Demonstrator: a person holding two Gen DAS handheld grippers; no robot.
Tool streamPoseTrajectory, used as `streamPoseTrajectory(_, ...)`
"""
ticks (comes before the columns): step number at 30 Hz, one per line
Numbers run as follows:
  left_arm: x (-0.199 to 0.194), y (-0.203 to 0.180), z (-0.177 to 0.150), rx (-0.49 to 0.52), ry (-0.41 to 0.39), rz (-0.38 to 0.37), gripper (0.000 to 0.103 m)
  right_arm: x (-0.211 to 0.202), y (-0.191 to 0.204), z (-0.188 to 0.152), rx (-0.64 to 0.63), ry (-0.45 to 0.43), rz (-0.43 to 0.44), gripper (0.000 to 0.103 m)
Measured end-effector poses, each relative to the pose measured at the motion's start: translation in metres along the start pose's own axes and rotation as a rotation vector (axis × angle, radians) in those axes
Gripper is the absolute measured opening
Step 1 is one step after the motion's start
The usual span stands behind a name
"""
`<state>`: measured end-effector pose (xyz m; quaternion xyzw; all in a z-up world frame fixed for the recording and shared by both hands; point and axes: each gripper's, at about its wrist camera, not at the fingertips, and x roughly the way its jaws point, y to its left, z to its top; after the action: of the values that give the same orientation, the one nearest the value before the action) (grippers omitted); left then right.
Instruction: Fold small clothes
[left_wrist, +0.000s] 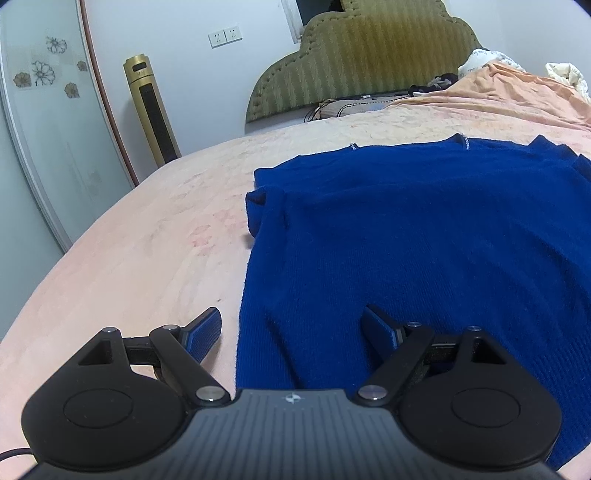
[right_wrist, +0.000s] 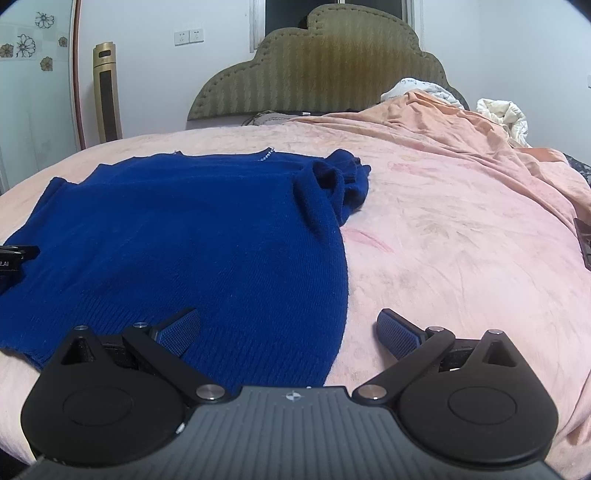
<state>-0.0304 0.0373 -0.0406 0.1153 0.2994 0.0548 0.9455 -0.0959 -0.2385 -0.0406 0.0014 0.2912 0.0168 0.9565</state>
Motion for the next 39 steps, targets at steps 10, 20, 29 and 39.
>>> streamPoseTrajectory(10,-0.02,0.028,-0.002,-0.057,0.068,-0.106,0.084,-0.007,-0.009,0.001,0.03,0.017,0.024,0.103)
streamPoseTrajectory(20,-0.024,0.055,-0.015,-0.177,0.114,-0.153,0.084,-0.029,-0.022,-0.005,0.081,0.034,0.054,0.102)
streamPoseTrajectory(29,-0.024,0.045,-0.014,-0.154,0.144,-0.174,0.084,-0.03,-0.014,-0.006,0.08,0.039,0.052,0.098)
streamPoseTrajectory(39,-0.024,0.037,-0.012,-0.178,0.171,-0.289,0.089,-0.034,-0.015,-0.004,0.114,0.06,0.105,0.086)
